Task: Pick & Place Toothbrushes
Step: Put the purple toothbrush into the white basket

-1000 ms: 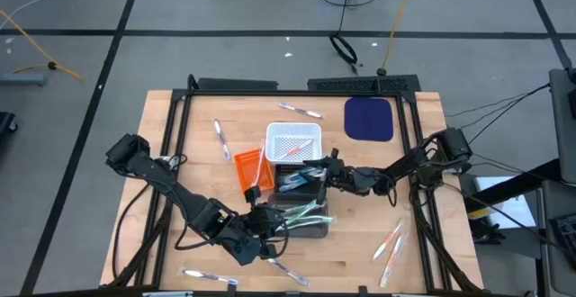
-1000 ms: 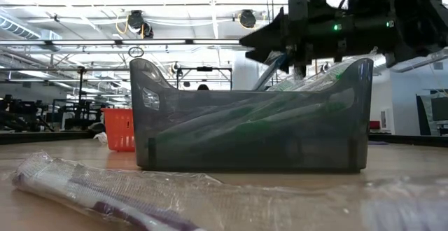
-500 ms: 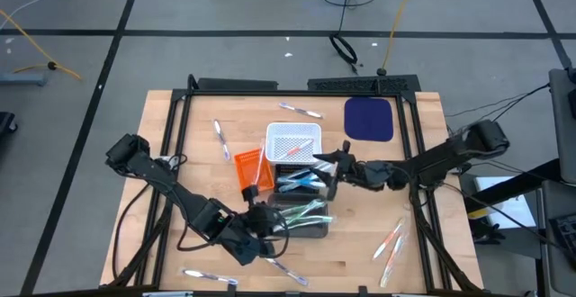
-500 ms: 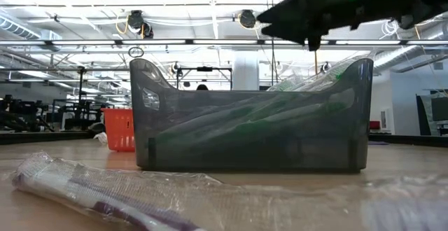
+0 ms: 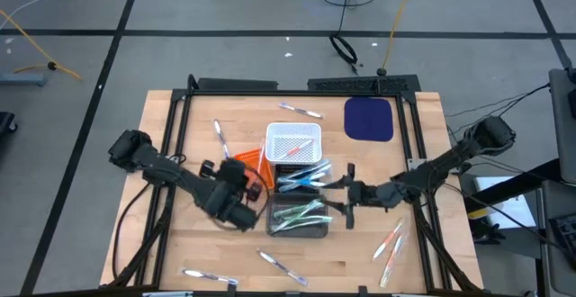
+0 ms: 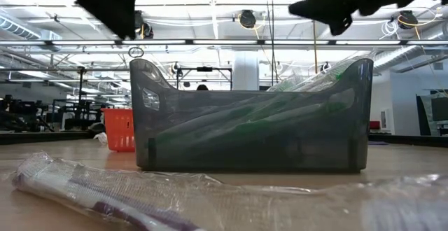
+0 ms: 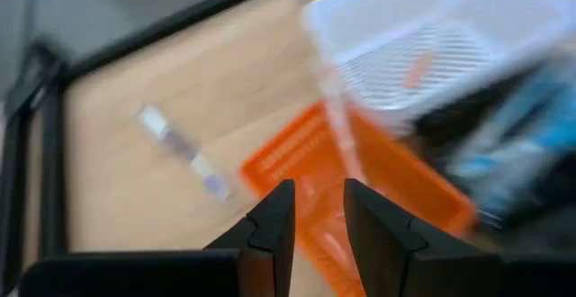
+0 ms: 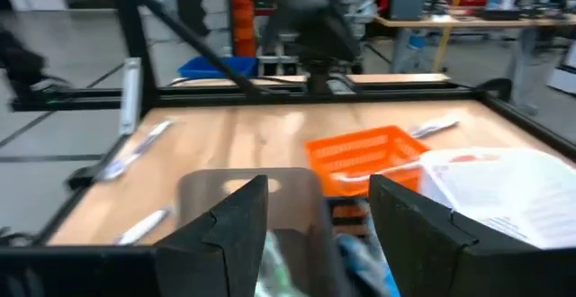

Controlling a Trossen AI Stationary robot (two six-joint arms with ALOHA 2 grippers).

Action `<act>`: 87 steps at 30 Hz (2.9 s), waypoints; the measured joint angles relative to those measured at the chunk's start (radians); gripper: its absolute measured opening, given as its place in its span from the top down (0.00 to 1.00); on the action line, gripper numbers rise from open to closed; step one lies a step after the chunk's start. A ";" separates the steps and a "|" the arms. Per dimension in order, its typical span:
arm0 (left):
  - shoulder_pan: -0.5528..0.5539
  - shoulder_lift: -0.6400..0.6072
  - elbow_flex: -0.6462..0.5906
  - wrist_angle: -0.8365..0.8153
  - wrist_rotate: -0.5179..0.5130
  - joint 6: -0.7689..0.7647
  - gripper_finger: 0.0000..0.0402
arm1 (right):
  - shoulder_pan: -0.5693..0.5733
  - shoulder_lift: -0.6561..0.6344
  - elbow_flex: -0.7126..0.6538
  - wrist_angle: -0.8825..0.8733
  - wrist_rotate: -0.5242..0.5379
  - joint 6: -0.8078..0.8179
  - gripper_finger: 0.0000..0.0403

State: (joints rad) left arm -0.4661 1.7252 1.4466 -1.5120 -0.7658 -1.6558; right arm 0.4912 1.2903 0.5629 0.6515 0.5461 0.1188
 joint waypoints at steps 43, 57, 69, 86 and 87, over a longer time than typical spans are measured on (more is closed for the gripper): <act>0.708 -0.368 -0.763 0.779 0.583 0.286 0.75 | 0.179 0.000 0.000 0.040 0.034 -0.041 0.55; 0.709 -0.309 -0.772 0.792 0.551 0.272 0.75 | 0.179 0.000 0.000 0.040 0.033 -0.042 0.56; 0.724 -0.273 -0.801 0.849 0.553 0.329 0.86 | 0.178 0.000 0.000 0.030 0.034 -0.041 0.57; 0.684 -0.405 -0.806 0.721 0.521 0.379 1.00 | 0.178 0.000 0.000 0.017 0.033 -0.034 0.57; 0.673 -0.429 -0.805 0.721 0.509 0.380 1.00 | 0.177 0.000 0.000 0.017 0.033 -0.033 0.57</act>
State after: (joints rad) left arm 0.2071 1.2963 0.6413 -0.7909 -0.2567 -1.2754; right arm 0.6684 1.2907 0.5629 0.6682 0.5796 0.0863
